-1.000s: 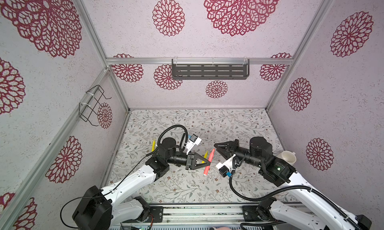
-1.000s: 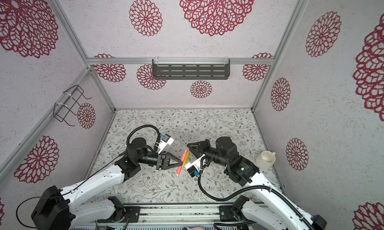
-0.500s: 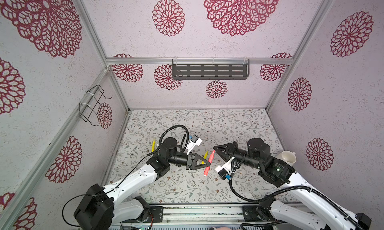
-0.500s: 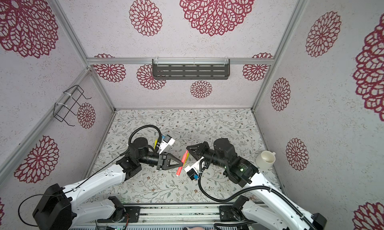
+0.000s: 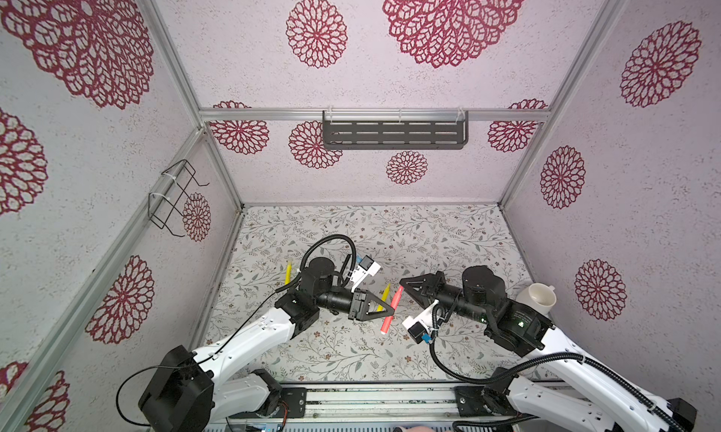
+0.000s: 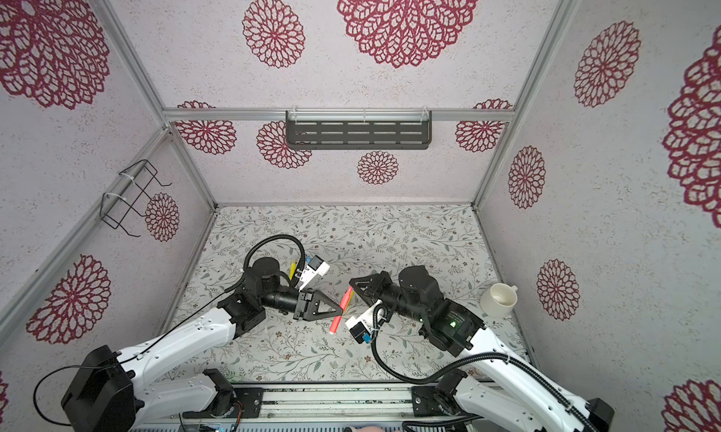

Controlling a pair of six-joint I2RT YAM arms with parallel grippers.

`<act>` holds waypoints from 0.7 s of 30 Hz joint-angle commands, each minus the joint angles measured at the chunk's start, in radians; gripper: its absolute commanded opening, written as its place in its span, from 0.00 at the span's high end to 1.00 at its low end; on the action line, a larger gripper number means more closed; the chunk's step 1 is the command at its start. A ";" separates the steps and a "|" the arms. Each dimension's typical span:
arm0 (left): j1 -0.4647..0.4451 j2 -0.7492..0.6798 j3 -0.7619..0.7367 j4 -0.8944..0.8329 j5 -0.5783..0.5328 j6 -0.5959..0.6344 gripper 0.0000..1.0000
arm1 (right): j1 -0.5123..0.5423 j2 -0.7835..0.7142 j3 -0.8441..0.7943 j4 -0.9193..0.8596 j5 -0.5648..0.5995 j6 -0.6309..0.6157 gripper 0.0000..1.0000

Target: Insert the pens into the pen caps

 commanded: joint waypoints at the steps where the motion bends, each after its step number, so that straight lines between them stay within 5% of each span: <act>1: 0.026 0.006 0.025 0.068 -0.052 0.002 1.00 | 0.039 -0.020 -0.022 -0.033 -0.074 0.012 1.00; 21: 0.037 0.017 0.018 0.102 -0.005 -0.031 1.00 | 0.082 0.011 0.026 -0.155 -0.014 -0.154 1.00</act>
